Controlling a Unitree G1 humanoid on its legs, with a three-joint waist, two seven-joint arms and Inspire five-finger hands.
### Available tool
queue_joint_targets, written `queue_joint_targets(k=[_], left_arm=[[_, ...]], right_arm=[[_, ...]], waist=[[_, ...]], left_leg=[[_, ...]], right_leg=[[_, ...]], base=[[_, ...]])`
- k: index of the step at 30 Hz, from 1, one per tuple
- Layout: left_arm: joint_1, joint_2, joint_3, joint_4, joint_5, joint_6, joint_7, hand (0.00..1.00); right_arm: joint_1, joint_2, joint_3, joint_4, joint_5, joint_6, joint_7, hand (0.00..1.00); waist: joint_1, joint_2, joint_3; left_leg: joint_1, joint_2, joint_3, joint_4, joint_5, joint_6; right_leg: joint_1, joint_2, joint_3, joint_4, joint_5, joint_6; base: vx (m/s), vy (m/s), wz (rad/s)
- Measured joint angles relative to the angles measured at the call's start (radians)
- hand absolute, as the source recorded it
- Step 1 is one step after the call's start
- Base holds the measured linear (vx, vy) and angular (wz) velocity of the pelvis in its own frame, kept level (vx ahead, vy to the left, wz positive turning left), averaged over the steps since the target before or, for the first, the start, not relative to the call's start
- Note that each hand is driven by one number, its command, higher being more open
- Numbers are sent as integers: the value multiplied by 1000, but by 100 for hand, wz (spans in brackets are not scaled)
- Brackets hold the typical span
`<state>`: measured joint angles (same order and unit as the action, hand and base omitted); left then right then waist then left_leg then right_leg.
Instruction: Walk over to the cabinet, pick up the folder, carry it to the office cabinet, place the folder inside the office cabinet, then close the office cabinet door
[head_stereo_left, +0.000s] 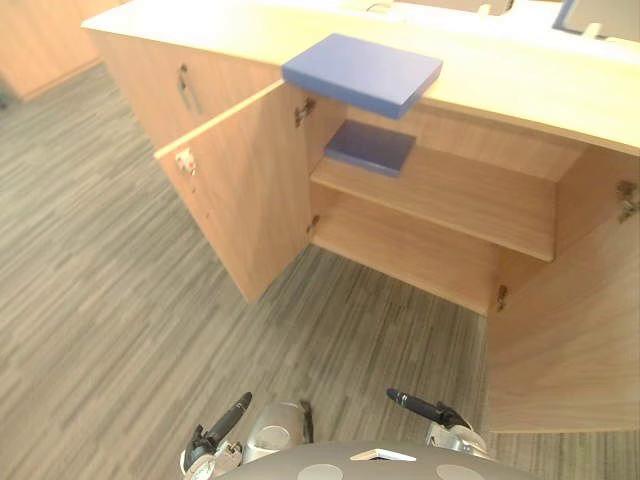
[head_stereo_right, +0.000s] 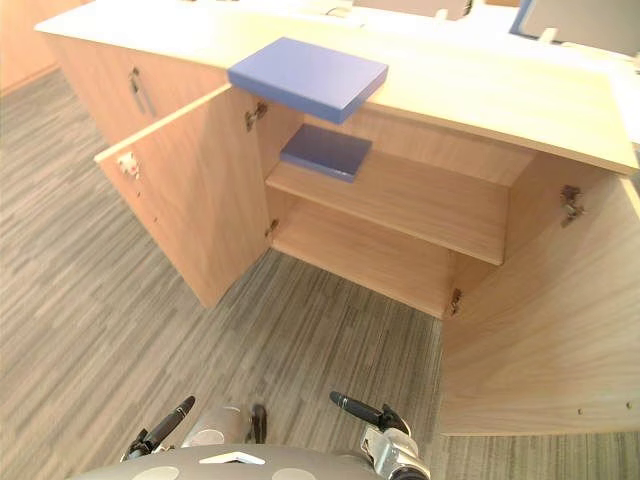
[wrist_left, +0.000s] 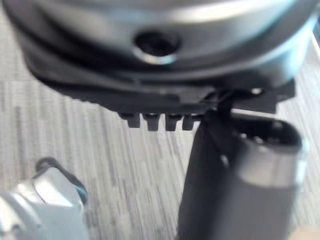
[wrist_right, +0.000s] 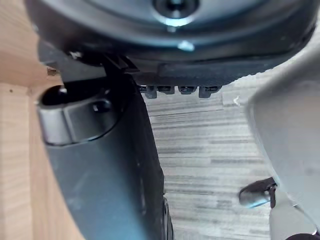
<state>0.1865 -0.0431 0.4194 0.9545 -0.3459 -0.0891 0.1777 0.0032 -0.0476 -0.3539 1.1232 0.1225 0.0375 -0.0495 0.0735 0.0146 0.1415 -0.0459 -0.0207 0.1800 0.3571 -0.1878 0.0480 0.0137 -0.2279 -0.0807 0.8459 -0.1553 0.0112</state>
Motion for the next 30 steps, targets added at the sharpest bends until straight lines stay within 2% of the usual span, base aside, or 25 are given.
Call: queue_joint_targets(k=[1,2,3,4,6,7,9,10,11,12,14,15,17,20,21,23,25,27,29,30], left_arm=[[0,3,-4,0,0,0,0,100],[0,14,-19,0,2,0,-2,100],[0,25,-21,0,4,0,-4,100],[-5,35,-22,0,5,0,-6,100],[-18,37,-32,0,23,0,-7,100],[-18,39,-52,0,40,0,-10,100],[-19,39,-71,10,42,2,-18,100],[-19,39,-68,10,38,2,-21,100],[-23,58,-68,9,41,2,-31,100],[-28,49,-76,10,42,6,-30,100],[-34,34,-116,8,43,4,-39,100],[-41,22,-149,0,44,5,-57,100],[-39,19,-178,-28,44,4,-78,100],[-26,15,-238,-96,41,3,-104,100],[-16,24,-271,-130,34,3,-127,100],[-21,44,-313,-151,32,2,-146,100],[-20,64,-346,-161,16,3,-163,100],[-17,76,-372,-186,-15,6,-170,100],[-2,79,-383,-284,-64,9,-175,100],[9,79,-387,-321,-83,9,-175,100]], right_arm=[[0,-1,0,0,0,-1,0,100],[1,-7,1,-1,-1,-5,0,100],[2,-11,3,-1,-6,-6,-2,100],[5,-11,5,0,-12,-6,-2,100],[2,-6,0,-1,-3,-5,0,100],[-8,-9,1,-1,2,-5,0,100],[-9,-6,8,0,2,-3,0,100],[-7,0,13,-1,1,-2,0,100],[3,18,14,-2,4,1,1,100],[2,5,20,-8,0,2,3,100],[16,1,21,-29,-1,1,1,100],[22,1,23,-32,-8,0,1,100],[22,1,38,-31,-28,6,4,100],[21,1,55,-28,-44,8,15,100],[22,0,79,-23,-68,12,24,100],[21,3,104,-17,-79,15,29,100],[19,4,127,-18,-79,15,34,100],[21,2,132,-18,-79,14,37,100],[16,-4,144,-23,-78,13,40,100],[14,-6,146,-24,-78,13,39,100]], waist=[[-2,0,0],[-18,4,0],[-27,1,-3],[-29,0,-3],[-36,0,-3],[-51,1,-3],[-52,-1,-3],[-52,-14,-6],[-49,-50,-7],[-52,-19,-5],[-56,-5,-15],[-53,6,-26],[-52,8,-32],[-52,8,-45],[-51,-1,-69],[-50,-16,-78],[-53,-22,-78],[-53,-24,-74],[-48,-18,-35],[-46,-15,-25]], left_leg=[[9,-2,3,-2,-3,2],[55,-6,14,-16,-20,9],[82,-4,14,-30,-33,18],[110,5,14,-52,-41,6],[131,25,16,-80,-40,5],[132,42,12,-81,-43,0],[142,67,11,-77,-57,-28],[140,74,11,-61,-61,-53],[138,72,3,-30,-86,-82],[139,108,-21,-15,-100,-101],[146,134,-48,-44,-100,-121],[167,140,-56,-92,-81,-131],[183,150,-57,-134,-64,-140],[191,168,-64,-176,-51,-144],[174,170,-65,-193,-44,-144],[152,168,-66,-203,-39,-144],[141,168,-75,-197,-40,-145],[124,173,-105,-150,-63,-148],[42,180,-147,84,-96,-134],[14,182,-147,149,-96,-134]], right_leg=[[-4,-10,-9,18,8,-5],[-27,-60,-90,100,23,-22],[-42,-80,-146,128,19,-28],[-68,-84,-196,134,4,-46],[-104,-71,-248,64,-40,-32],[-115,-51,-268,-36,-64,-20],[-115,-19,-272,-231,-62,-6],[-113,-12,-268,-338,-37,11],[-103,-14,-247,-423,21,30],[-99,18,-243,-393,16,26],[-91,55,-238,-412,13,22],[-51,83,-245,-484,13,22],[-17,110,-246,-559,21,18],[27,151,-257,-675,69,15],[32,167,-258,-744,103,16],[30,180,-259,-797,129,19],[31,183,-266,-811,131,20],[48,189,-274,-811,124,11],[99,186,-292,-811,112,6],[113,181,-298,-811,107,5]], base=[[124,195,-30],[128,143,-20],[150,112,-27],[152,49,-19],[120,-18,-11],[111,-62,-1],[193,-133,-2],[285,-234,0],[291,-285,4],[240,-230,8],[198,-131,22],[222,-116,20],[162,-99,7],[80,-45,3],[53,-4,1],[49,8,0],[63,21,10],[87,44,24],[68,92,35],[43,124,37]])
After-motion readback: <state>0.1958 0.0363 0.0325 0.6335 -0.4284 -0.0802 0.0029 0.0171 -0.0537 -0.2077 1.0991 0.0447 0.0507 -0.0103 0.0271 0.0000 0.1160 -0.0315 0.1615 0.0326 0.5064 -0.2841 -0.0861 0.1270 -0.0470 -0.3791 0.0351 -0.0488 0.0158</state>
